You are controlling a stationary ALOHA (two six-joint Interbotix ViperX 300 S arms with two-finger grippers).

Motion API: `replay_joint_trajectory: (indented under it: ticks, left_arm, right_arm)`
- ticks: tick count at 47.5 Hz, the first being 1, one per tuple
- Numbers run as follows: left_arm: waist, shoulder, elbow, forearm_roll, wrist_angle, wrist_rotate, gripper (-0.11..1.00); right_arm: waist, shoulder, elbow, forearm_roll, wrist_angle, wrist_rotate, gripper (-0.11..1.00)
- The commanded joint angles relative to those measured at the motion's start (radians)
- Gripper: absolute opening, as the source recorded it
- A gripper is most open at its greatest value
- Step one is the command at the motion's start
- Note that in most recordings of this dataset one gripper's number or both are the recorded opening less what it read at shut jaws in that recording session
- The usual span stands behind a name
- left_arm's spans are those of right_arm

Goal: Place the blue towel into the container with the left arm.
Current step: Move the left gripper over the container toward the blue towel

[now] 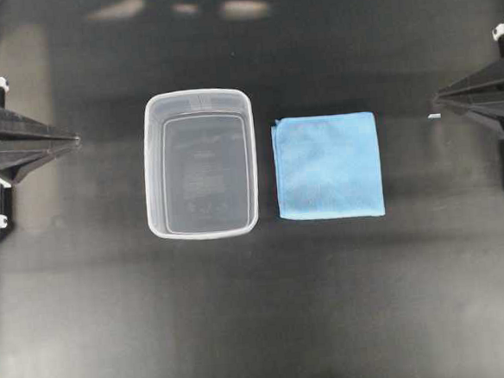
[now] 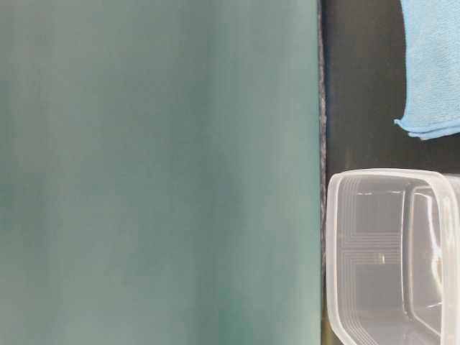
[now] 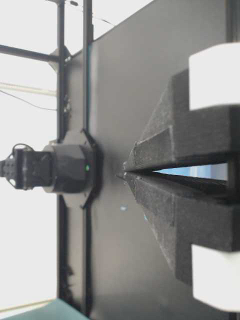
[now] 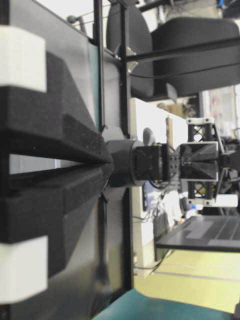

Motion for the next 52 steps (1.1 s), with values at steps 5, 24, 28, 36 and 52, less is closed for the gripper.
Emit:
replay_joint_trajectory:
  ticks: [5,24,28,36,52]
  left_arm:
    - [0.003,0.04,-0.064,0.041,0.071,-0.034,0.02]
    - [0.003,0.265,-0.35,0.041,0.407,-0.048,0.01]
    - [0.002,0.341,-0.419,0.043,0.457,-0.051,0.01]
    - [0.002,0.472,-0.522,0.041,0.534,-0.044,0.01]
    - [0.015,0.732,-0.772,0.043,0.713,-0.037,0.01]
  right_arm:
    - [0.008,0.003,-0.015,0.009,-0.012,0.009,0.05]
    - [-0.008,-0.015,-0.006,0.018,-0.009,0.018,0.0]
    - [-0.009,-0.015,-0.005,0.025,-0.008,0.043,0.0]
    - [-0.012,-0.021,0.003,0.025,-0.002,0.077,0.02]
    - [-0.012,-0.037,0.014,0.025,0.035,0.077,0.76]
